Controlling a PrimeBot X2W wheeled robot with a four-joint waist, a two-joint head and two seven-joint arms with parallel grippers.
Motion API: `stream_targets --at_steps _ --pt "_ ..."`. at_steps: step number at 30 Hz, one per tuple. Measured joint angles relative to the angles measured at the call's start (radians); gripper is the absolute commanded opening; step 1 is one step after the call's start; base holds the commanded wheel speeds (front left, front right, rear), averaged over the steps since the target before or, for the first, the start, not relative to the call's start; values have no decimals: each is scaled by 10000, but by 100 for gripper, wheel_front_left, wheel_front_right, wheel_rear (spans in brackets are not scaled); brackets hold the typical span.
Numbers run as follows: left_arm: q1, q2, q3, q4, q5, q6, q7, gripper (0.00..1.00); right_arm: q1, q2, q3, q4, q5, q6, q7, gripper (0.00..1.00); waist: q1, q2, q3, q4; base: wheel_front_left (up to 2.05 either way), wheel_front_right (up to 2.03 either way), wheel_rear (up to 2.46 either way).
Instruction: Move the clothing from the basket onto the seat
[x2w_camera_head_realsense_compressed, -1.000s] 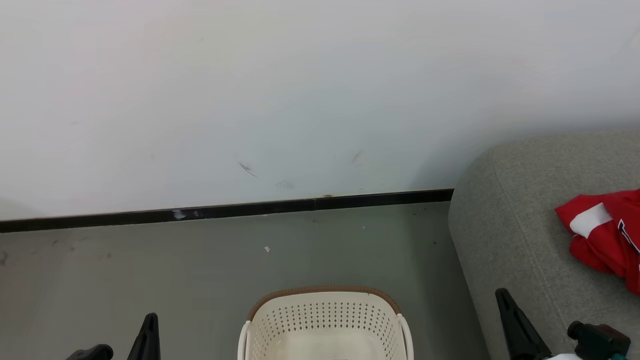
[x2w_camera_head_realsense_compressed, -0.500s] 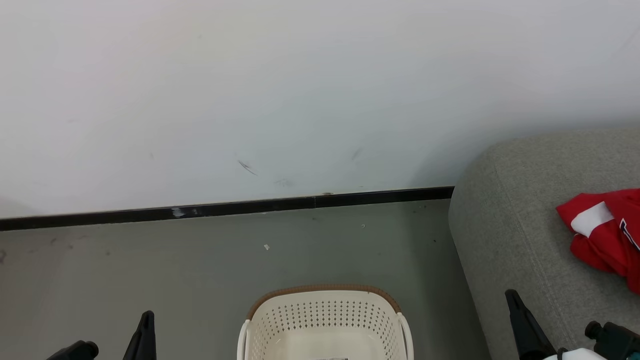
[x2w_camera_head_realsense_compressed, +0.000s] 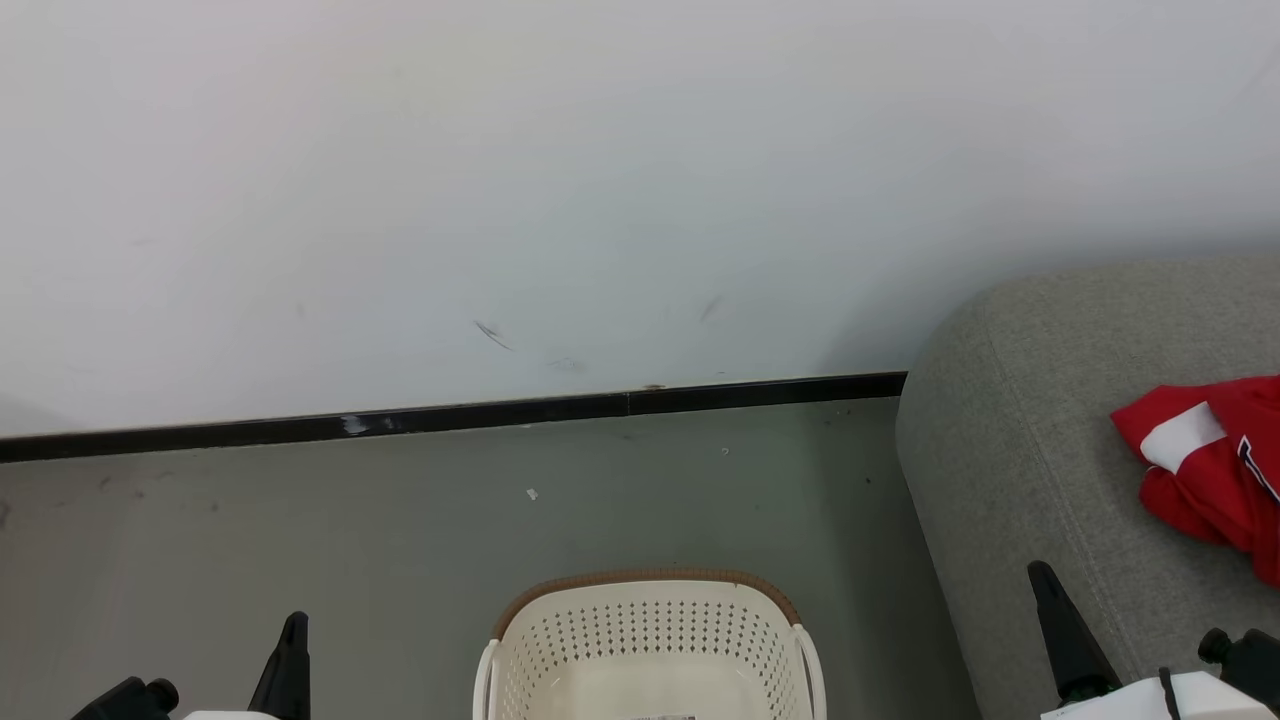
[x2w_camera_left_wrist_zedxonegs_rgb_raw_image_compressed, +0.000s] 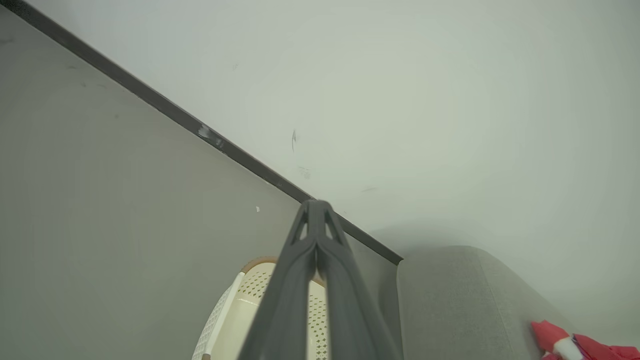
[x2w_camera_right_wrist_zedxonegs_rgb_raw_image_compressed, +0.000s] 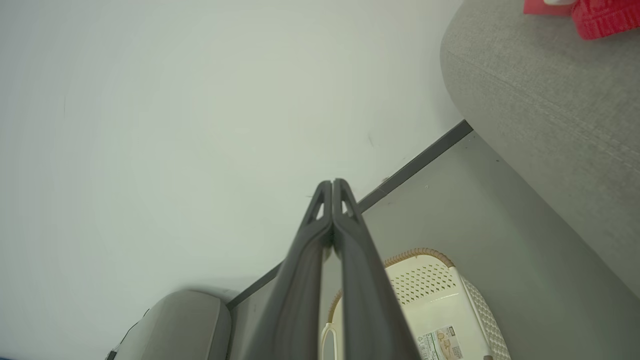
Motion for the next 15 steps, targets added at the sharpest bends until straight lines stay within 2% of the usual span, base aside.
stream_targets --at_steps 15 --pt "-328 -67 345 217 -1896 -380 546 0 -501 -140 -25 512 2474 0 408 0 -97 0 141 -30 0 0 0"
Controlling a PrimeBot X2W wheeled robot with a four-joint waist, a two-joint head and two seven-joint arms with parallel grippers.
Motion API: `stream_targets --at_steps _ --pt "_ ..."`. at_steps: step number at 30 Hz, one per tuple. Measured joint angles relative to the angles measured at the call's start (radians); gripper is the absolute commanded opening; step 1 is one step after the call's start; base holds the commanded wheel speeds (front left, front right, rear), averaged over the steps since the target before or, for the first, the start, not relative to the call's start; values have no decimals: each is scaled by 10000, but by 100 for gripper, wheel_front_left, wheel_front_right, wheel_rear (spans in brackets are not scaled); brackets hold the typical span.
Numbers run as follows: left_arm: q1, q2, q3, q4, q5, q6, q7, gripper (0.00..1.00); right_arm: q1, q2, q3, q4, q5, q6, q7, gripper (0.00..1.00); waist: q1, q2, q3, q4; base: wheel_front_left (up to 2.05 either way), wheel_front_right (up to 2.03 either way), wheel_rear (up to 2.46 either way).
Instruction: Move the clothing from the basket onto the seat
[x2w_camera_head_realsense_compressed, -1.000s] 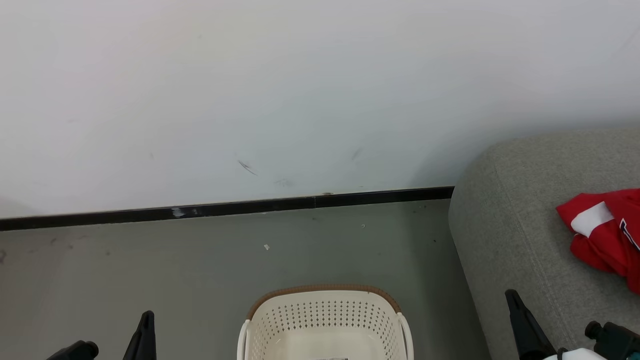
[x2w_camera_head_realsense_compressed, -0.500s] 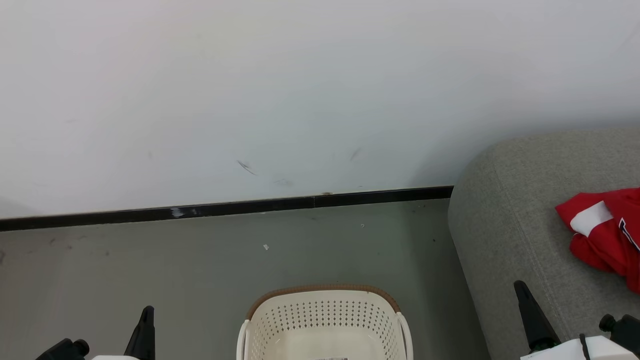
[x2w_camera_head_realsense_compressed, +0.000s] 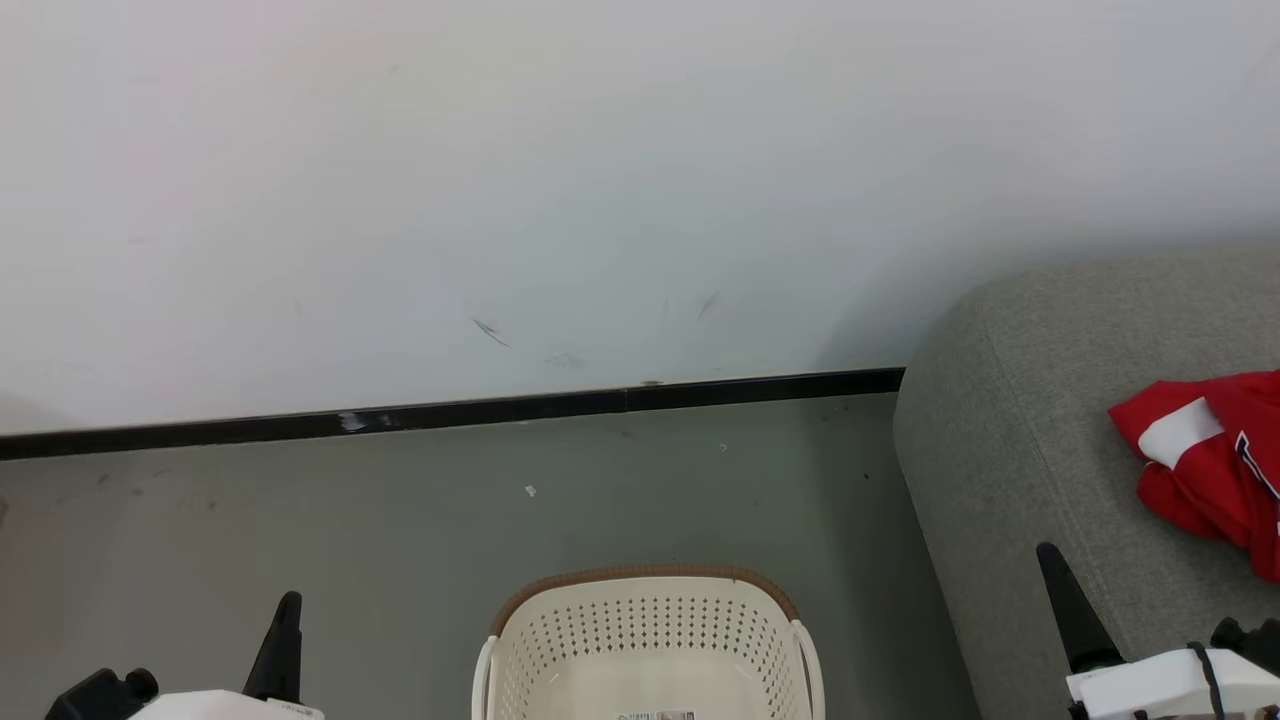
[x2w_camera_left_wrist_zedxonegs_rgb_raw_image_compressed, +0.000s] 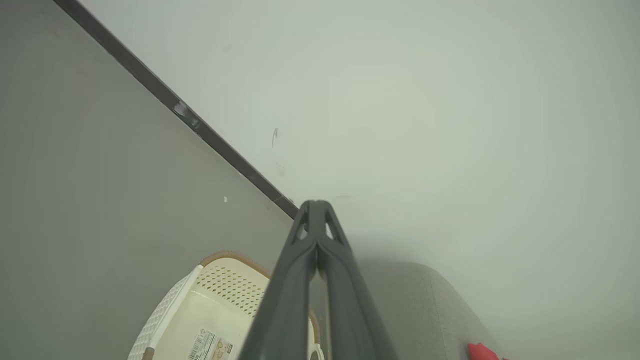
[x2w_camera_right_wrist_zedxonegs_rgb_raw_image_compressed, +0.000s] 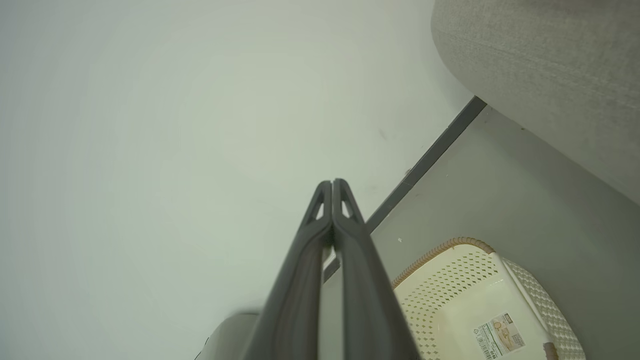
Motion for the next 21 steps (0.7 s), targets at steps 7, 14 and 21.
stream_targets --at_steps 7,14,21 --pt "-117 -33 182 56 -909 -196 221 0 -98 -98 -2 105 1143 0 180 0 -18 0 64 -15 0 0 0" --pt "-293 -86 318 113 -1779 -382 437 0 -491 -196 -6 316 2265 0 399 0 -22 0 109 -30 0 0 0" --pt "-479 -184 512 192 -2685 -593 706 0 -535 -240 -8 428 3404 0 570 0 -24 0 144 -45 0 0 0"
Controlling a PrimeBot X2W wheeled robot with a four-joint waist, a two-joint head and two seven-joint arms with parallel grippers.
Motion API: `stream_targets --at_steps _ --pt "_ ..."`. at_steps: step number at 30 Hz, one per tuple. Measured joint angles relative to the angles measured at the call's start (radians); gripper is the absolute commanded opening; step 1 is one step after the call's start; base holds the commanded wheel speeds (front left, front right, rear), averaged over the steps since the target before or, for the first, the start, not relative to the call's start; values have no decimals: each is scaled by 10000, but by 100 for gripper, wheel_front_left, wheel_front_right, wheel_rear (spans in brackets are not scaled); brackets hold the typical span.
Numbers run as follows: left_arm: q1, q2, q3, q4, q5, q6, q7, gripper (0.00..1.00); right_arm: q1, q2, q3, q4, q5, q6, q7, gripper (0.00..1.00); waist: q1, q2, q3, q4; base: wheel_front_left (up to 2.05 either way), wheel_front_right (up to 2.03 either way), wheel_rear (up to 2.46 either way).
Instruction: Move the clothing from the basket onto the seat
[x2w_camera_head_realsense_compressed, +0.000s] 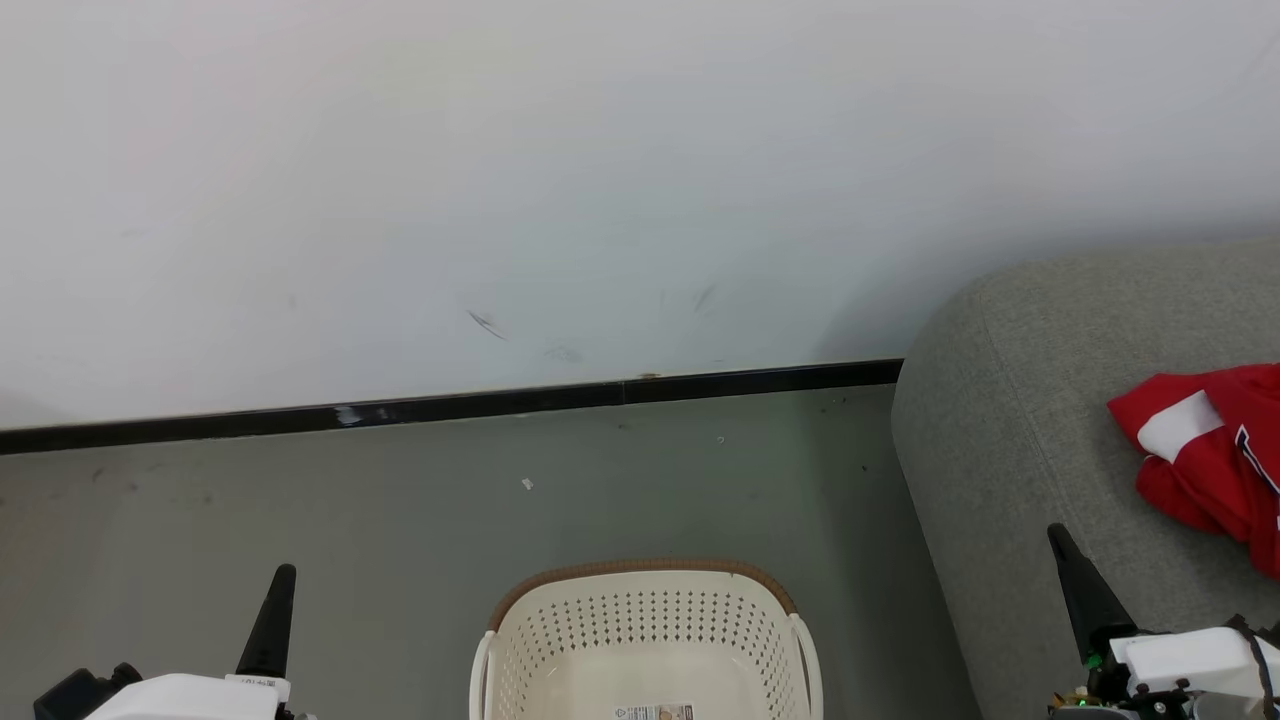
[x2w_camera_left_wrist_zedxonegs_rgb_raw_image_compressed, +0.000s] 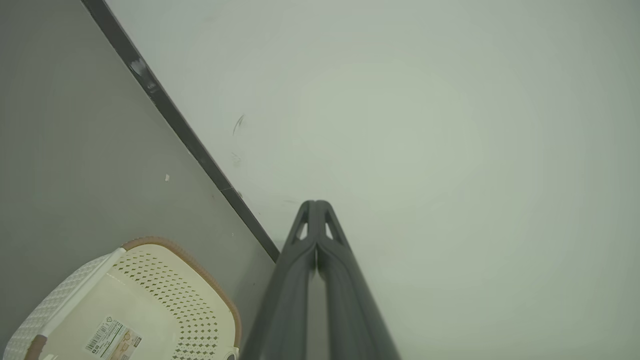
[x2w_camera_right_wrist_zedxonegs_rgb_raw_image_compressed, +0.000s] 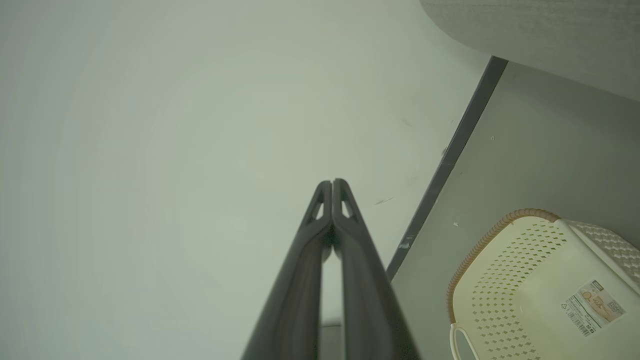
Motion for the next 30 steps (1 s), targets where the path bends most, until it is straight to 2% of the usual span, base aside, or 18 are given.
stream_targets --at_steps 17,30 --pt "-343 -119 372 198 -2121 -412 568 0 -554 -217 -12 376 2719 0 385 0 -2 0 70 -33 0 0 0" --pt "-377 -125 374 201 -2142 -412 568 0 -627 -238 -21 479 2763 0 387 0 -2 0 70 -34 0 0 0"
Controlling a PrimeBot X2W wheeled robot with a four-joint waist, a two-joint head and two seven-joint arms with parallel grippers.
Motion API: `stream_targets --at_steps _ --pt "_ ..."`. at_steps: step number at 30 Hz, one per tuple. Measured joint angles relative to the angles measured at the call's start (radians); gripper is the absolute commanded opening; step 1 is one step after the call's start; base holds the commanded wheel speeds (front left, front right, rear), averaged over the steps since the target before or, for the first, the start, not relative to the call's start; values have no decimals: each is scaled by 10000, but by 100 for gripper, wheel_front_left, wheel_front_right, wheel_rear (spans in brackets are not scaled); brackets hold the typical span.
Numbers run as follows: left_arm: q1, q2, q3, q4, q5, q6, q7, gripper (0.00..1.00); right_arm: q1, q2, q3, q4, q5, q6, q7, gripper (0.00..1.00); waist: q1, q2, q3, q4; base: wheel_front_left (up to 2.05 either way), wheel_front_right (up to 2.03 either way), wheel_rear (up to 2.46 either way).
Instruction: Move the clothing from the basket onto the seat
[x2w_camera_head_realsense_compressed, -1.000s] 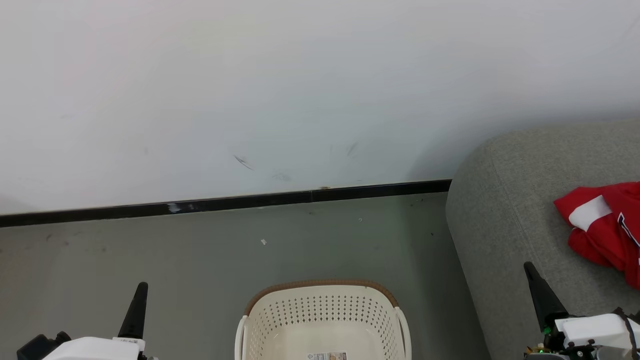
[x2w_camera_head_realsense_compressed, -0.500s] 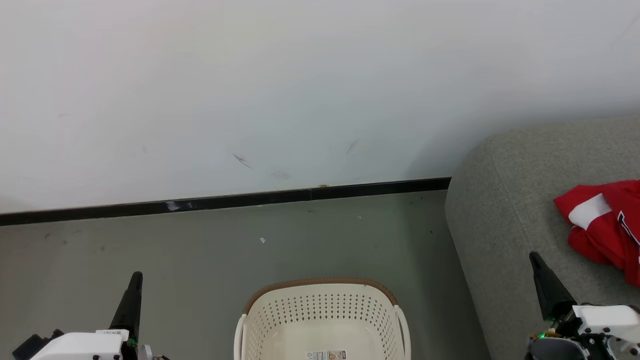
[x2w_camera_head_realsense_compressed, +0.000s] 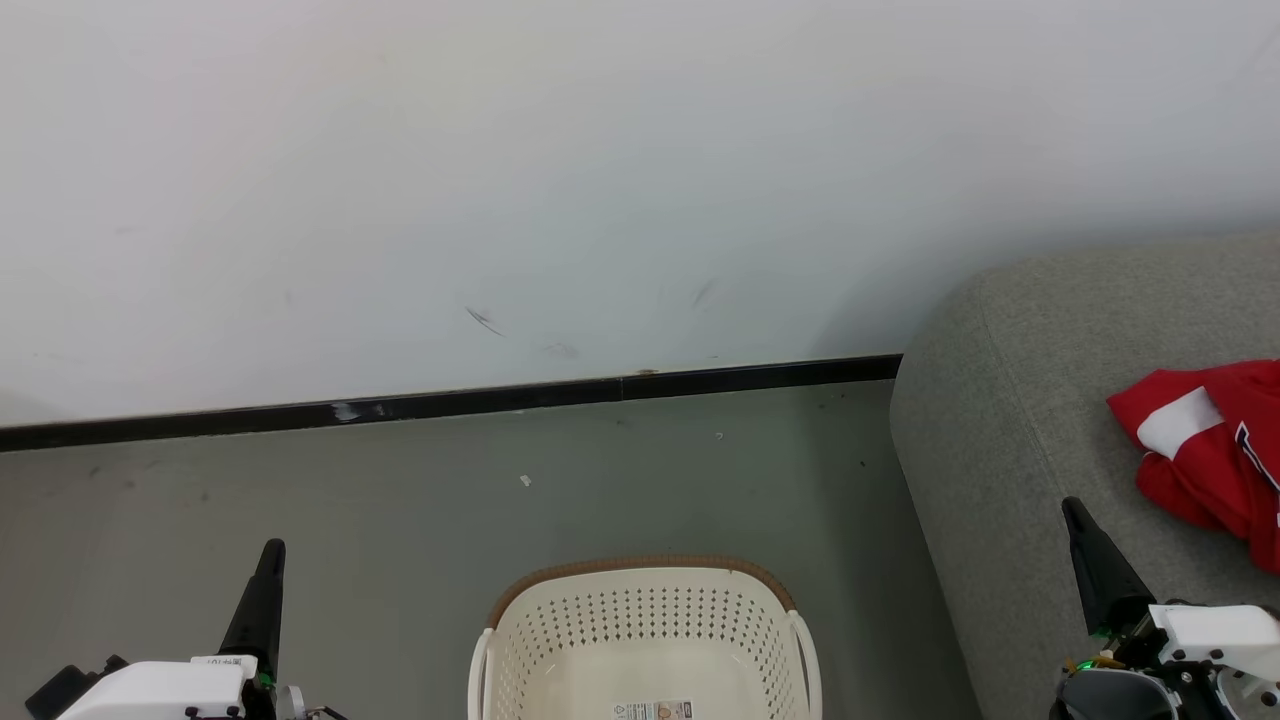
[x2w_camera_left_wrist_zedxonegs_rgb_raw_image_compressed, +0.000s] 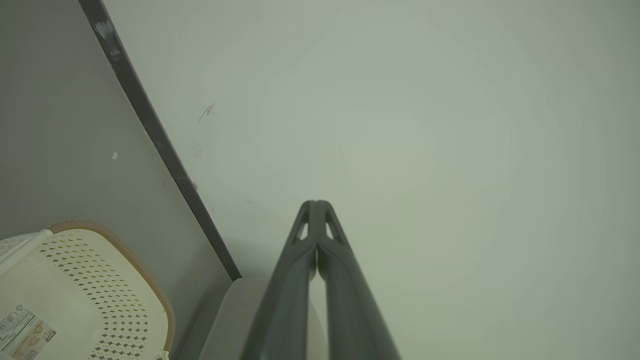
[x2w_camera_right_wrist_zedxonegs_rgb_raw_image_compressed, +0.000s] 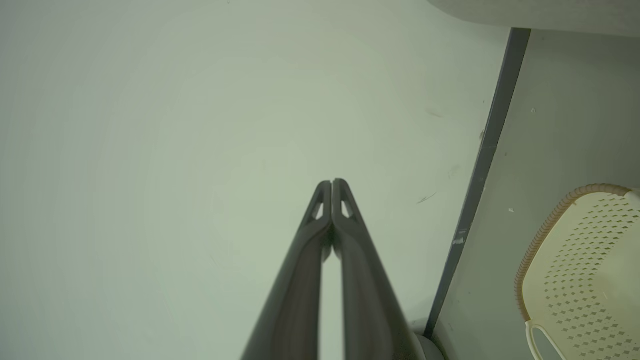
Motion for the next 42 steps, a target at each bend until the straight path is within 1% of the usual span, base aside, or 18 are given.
stream_targets --at_steps 42 --pt "0 0 -4 0 -27 0 -2 0 -5 4 -42 38 -2 0 88 0 -2 0 0 -2 0 0 0"
